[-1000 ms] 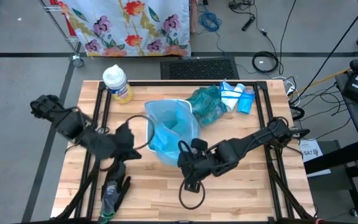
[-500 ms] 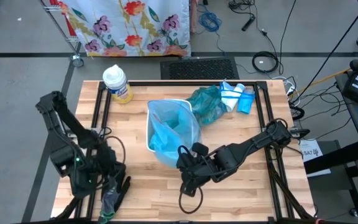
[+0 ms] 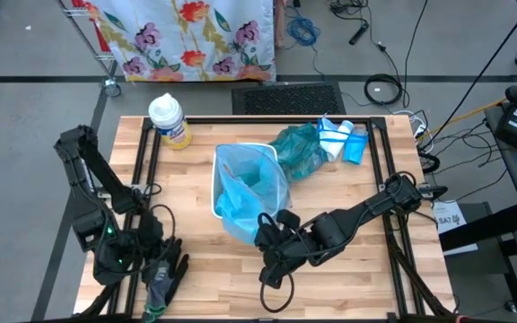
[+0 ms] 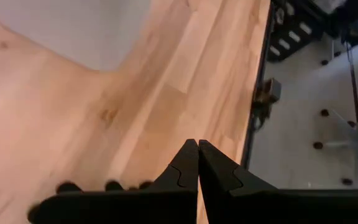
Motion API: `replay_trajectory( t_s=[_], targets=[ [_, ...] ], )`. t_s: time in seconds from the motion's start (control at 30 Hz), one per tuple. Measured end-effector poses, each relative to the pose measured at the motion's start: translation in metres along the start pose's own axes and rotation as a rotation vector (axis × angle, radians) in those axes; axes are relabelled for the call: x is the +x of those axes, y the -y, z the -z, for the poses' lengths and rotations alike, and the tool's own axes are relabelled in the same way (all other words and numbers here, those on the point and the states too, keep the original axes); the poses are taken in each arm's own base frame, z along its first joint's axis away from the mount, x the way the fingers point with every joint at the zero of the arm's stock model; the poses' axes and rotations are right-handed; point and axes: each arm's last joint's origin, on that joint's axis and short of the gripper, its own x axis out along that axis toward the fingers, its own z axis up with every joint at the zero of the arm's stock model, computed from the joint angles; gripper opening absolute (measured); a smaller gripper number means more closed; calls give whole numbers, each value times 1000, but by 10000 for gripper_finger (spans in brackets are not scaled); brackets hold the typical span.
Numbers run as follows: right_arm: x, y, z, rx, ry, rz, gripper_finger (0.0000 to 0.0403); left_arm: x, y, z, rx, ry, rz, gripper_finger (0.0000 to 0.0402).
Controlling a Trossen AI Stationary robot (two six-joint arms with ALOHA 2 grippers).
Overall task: Place trash/remove bag and relplace
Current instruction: Insert the light blue trash bag into the white trash bin
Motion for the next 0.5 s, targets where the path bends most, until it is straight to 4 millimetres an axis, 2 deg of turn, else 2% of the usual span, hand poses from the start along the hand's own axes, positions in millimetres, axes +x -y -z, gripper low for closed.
replay_trajectory(
  t_s=[0.17,0.37,0.5],
  targets=[
    [0,0,-2,30,8,-12,0,1,5,3,-12,-76,43,18],
    [-18,-7,-9,64,93,-104,0,1,15,-2,48,45,114,21],
    [-27,-11,-10,73,124,-145,0,1,17,-3,55,53,130,21]
  ],
)
